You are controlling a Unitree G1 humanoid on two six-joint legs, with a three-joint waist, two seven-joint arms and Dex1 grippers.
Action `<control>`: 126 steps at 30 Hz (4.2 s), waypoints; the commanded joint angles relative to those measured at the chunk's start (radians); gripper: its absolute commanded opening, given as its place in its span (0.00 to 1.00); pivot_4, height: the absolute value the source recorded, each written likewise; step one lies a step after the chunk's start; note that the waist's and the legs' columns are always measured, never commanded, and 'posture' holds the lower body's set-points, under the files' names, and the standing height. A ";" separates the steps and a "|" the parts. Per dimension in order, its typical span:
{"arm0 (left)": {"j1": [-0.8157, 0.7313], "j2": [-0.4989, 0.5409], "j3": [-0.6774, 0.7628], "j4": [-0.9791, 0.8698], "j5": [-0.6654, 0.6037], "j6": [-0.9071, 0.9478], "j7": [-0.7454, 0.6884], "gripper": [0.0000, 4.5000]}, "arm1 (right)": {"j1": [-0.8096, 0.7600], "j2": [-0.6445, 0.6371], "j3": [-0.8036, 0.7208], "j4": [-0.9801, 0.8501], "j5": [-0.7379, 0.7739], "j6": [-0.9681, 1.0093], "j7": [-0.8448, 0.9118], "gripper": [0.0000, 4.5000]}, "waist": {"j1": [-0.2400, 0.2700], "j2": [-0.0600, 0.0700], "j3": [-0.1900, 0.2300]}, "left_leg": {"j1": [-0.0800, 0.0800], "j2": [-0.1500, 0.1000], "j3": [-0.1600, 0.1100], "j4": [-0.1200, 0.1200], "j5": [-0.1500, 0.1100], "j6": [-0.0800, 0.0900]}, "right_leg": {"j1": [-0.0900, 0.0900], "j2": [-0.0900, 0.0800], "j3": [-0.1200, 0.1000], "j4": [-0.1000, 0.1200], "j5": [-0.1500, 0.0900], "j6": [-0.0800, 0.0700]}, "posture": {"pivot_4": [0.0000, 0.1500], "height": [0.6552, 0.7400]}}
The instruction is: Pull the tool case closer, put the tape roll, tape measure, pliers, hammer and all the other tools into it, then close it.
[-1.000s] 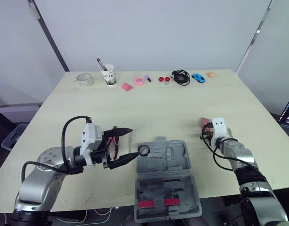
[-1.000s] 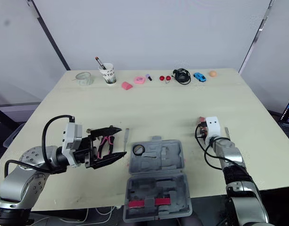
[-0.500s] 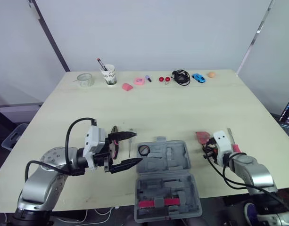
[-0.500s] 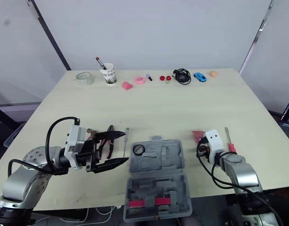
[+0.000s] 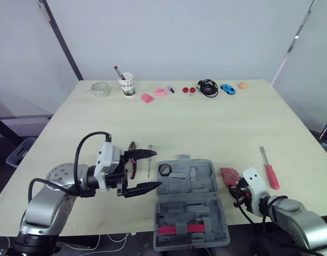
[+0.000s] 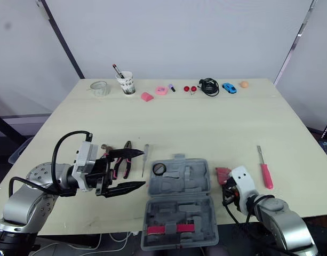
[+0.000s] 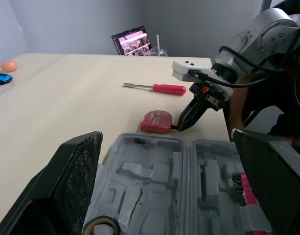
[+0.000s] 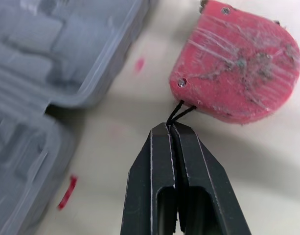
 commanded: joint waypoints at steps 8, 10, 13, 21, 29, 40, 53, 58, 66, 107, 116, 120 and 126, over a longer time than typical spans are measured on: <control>-0.022 0.018 -0.009 0.005 -0.001 -0.014 -0.050 1.00 | 0.041 -0.018 0.010 -0.095 0.030 0.029 -0.025 0.01 | 0.000 0.000 0.000 | 0.000 0.000 0.000 0.000 0.000 0.000 | 0.000 0.000 0.000 0.000 0.000 0.000 | 1.00 1.00; -0.026 0.017 -0.012 0.009 0.001 -0.015 -0.057 1.00 | 0.040 -0.023 0.012 -0.091 0.030 0.020 -0.025 0.01 | 0.000 0.000 0.000 | 0.000 0.000 0.000 0.000 0.000 0.000 | 0.000 0.000 0.000 0.000 0.000 0.000 | 1.00 1.00; -0.032 0.022 -0.013 0.020 0.000 -0.021 -0.079 1.00 | 0.050 -0.045 0.007 -0.097 0.034 0.010 -0.012 0.01 | 0.000 0.000 0.000 | 0.000 0.000 0.000 0.000 0.000 0.000 | 0.000 0.000 0.000 0.000 0.000 0.000 | 1.00 1.00; -0.090 0.051 -0.037 0.067 -0.002 -0.060 -0.181 1.00 | 0.090 -0.211 -0.043 -0.124 0.070 -0.108 0.134 0.79 | 0.001 0.000 0.000 | -0.001 -0.001 0.000 0.000 0.000 0.000 | 0.000 0.001 0.001 0.000 0.000 0.000 | 1.00 1.00; -0.134 0.057 -0.063 0.082 0.003 -0.067 -0.228 1.00 | -0.010 -0.314 -0.035 0.086 0.025 -0.525 0.368 0.96 | -0.002 0.000 0.001 | -0.004 -0.001 -0.002 0.004 0.000 0.000 | 0.002 0.021 0.028 -0.002 -0.002 0.004 | 1.00 1.00; -0.130 0.056 -0.064 0.054 0.000 -0.065 -0.214 1.00 | -0.293 -0.302 0.102 0.580 -0.081 -0.996 0.687 0.96 | 0.001 0.001 0.001 | -0.014 0.000 -0.008 0.013 0.000 0.001 | 0.002 0.047 0.065 -0.001 -0.003 0.004 | 1.00 1.00; -0.099 0.065 -0.050 0.007 -0.011 -0.053 -0.173 1.00 | -0.515 -0.245 0.205 1.028 -0.242 -1.223 0.778 0.96 | -0.001 0.002 0.002 | -0.011 0.001 -0.004 0.014 0.000 0.001 | 0.002 0.047 0.068 0.003 -0.003 0.004 | 1.00 1.00; -0.099 0.060 -0.057 -0.002 -0.014 -0.048 -0.163 1.00 | -0.553 -0.212 0.202 1.100 -0.256 -1.244 0.770 0.96 | -0.002 0.002 0.002 | -0.014 0.002 -0.001 0.014 0.001 0.000 | 0.003 0.046 0.074 0.011 -0.009 0.010 | 1.00 1.00; -0.084 0.063 -0.051 0.010 -0.006 -0.071 -0.170 1.00 | -0.572 -0.185 0.212 1.140 -0.275 -1.267 0.780 0.96 | -0.003 0.002 0.002 | -0.013 0.002 0.001 0.014 0.001 0.000 | 0.003 0.046 0.076 0.012 -0.011 0.007 | 1.00 1.00; -0.076 0.052 -0.067 0.028 0.004 -0.080 -0.148 1.00 | -0.547 -0.454 0.227 0.536 -0.376 -0.775 0.816 0.67 | -0.001 0.005 0.002 | -0.012 0.002 0.003 0.016 0.001 0.000 | 0.002 0.047 0.077 0.013 -0.011 0.007 | 1.00 1.00; -0.051 0.049 -0.032 0.028 0.005 -0.072 -0.081 1.00 | -0.758 -0.359 0.395 0.411 -0.504 -0.504 0.838 0.67 | 0.000 0.005 0.002 | -0.013 0.003 0.004 0.015 0.001 0.000 | 0.001 0.047 0.077 0.013 -0.011 0.007 | 1.00 1.00; -0.023 0.054 -0.007 0.022 0.003 -0.073 -0.057 1.00 | -0.853 -0.299 0.456 0.403 -0.546 -0.404 0.840 0.67 | 0.001 0.005 0.002 | -0.014 0.002 0.004 0.016 0.001 0.000 | 0.000 0.046 0.077 0.012 -0.011 0.007 | 1.00 1.00; 0.033 0.057 0.044 0.015 0.006 -0.074 -0.021 1.00 | -0.940 -0.206 0.566 0.378 -0.577 -0.241 0.864 0.67 | 0.000 0.005 0.002 | -0.013 0.003 0.004 0.015 0.001 0.000 | -0.001 0.046 0.075 0.014 -0.012 0.006 | 1.00 1.00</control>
